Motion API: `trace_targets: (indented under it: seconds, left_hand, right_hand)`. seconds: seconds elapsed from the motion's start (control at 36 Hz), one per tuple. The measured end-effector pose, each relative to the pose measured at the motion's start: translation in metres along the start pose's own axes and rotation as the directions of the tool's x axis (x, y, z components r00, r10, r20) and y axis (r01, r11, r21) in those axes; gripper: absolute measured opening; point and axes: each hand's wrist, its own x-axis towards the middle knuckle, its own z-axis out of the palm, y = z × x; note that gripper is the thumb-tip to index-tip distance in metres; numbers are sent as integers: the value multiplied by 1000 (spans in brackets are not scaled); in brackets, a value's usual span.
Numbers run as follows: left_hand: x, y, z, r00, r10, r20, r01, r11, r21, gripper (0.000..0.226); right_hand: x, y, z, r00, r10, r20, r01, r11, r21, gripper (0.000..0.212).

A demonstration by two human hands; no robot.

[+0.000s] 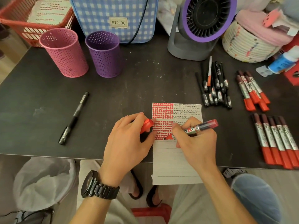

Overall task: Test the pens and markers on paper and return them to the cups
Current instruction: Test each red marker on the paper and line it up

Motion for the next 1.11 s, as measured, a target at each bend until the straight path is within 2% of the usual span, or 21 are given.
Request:
trace_targets:
  seconds: [1.11]
  left_hand:
    - [-2,-4,3,999,-39,29,38,999,22,31]
  right_hand:
    - [1,1,-1,1000,-2,-8,2,1000,-3,28]
